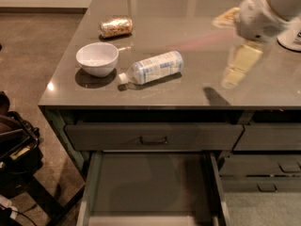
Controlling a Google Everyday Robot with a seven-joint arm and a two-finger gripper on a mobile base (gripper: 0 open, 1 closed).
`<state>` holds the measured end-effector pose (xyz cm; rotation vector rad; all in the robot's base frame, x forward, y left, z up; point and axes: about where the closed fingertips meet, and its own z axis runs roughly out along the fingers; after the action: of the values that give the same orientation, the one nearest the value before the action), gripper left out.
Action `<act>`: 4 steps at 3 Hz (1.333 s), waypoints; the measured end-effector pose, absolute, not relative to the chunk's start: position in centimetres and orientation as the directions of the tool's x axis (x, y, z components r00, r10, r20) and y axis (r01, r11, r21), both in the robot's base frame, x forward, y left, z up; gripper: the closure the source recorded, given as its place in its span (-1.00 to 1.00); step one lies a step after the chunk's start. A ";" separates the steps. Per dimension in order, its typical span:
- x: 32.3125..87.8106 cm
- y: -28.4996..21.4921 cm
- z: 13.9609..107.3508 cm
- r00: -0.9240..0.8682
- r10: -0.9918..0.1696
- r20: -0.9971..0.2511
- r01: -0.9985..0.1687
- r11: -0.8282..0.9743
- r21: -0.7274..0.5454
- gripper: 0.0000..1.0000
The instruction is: Place blue plastic bottle into middle drawer
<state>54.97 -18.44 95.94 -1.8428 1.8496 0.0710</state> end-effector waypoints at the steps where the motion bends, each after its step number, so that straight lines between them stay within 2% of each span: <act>1: 60.4 -14.1 93.8 0.204 -0.856 -0.475 -0.944 -0.044 -0.326 -1.00; 3: 64.3 -4.2 89.2 0.319 -0.700 -0.639 -0.946 -0.192 -0.263 -1.00; 4: 64.4 -4.0 89.0 0.319 -0.698 -0.642 -0.946 -0.193 -0.260 -1.00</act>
Offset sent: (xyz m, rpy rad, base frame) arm 0.1109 0.1565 -0.0774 0.3611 0.1117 0.4280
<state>64.41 -3.96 89.00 -1.9665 1.4473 0.5145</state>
